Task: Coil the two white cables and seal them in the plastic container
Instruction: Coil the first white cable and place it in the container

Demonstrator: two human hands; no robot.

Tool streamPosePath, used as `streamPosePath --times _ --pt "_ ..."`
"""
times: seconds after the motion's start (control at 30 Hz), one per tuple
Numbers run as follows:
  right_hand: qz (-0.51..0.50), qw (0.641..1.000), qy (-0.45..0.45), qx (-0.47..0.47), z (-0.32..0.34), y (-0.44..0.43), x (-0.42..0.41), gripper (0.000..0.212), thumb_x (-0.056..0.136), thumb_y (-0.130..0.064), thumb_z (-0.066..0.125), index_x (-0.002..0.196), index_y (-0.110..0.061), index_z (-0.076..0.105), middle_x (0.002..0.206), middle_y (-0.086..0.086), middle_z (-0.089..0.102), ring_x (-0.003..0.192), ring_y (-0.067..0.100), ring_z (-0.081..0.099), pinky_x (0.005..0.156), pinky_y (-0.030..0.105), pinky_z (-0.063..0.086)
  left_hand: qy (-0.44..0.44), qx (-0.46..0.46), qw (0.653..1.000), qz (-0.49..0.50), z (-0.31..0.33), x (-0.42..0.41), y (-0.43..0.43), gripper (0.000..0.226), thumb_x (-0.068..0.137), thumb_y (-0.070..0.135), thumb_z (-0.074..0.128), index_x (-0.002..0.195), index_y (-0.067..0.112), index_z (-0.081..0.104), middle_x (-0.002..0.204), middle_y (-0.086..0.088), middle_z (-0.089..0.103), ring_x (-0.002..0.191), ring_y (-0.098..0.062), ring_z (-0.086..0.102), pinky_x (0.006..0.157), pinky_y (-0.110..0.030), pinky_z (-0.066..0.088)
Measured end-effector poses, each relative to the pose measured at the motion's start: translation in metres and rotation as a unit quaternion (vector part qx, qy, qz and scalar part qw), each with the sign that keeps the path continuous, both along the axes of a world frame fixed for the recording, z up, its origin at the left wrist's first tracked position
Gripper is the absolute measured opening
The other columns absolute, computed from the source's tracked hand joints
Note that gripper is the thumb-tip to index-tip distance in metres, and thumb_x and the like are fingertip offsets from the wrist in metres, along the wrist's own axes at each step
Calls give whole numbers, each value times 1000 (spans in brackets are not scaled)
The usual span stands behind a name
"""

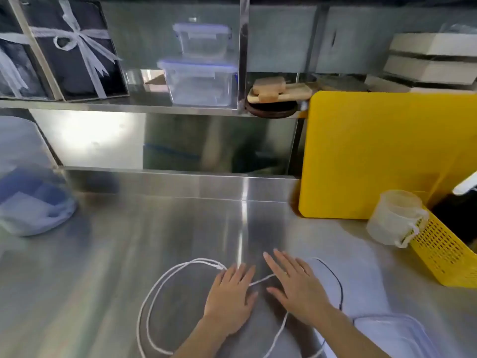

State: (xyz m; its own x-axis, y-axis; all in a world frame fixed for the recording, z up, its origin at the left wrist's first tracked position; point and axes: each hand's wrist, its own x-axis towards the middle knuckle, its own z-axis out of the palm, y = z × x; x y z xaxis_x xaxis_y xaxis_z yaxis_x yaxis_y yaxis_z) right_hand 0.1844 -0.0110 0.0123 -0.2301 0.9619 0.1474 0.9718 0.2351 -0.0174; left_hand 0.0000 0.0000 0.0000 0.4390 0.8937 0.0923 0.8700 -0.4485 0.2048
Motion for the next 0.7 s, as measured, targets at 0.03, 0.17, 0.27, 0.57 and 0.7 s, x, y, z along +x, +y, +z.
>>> streamPosePath --times 0.03,0.17,0.27,0.57,0.7 --pt "7 1000 5 -16 -4 1 0 60 76 -57 45 129 -30 44 120 -6 66 106 11 64 82 32 54 27 0 1000 -9 -11 0 1 50 75 48 40 109 26 70 108 6 73 98 -17 70 85 -31 55" --pt "36 999 -28 -25 -21 -6 -1 49 72 -52 34 98 -29 68 94 -10 73 84 9 69 70 23 55 51 13 999 0 -21 5 -1 32 64 38 62 83 16 76 92 3 76 92 -16 71 92 -34 35" --pt "56 997 -48 22 -19 -4 -2 31 71 -43 39 75 -29 66 69 -10 66 62 10 63 64 21 44 58 47 997 15 -17 7 0 40 40 25 84 77 15 74 81 2 73 85 -17 71 91 -34 34" --pt "-28 983 96 153 55 17 22 25 84 -18 46 65 -14 61 60 4 59 46 25 56 41 29 41 -199 -45 974 98 61 9 9 27 98 38 33 93 14 46 86 -14 67 87 -38 60 72 -40 43" --pt "-174 958 195 113 97 24 44 14 89 -16 56 81 -7 62 84 13 63 71 33 57 58 36 42 -353 -107 922 119 81 -19 20 33 97 27 42 67 14 49 57 4 44 57 -18 46 54 -25 33"
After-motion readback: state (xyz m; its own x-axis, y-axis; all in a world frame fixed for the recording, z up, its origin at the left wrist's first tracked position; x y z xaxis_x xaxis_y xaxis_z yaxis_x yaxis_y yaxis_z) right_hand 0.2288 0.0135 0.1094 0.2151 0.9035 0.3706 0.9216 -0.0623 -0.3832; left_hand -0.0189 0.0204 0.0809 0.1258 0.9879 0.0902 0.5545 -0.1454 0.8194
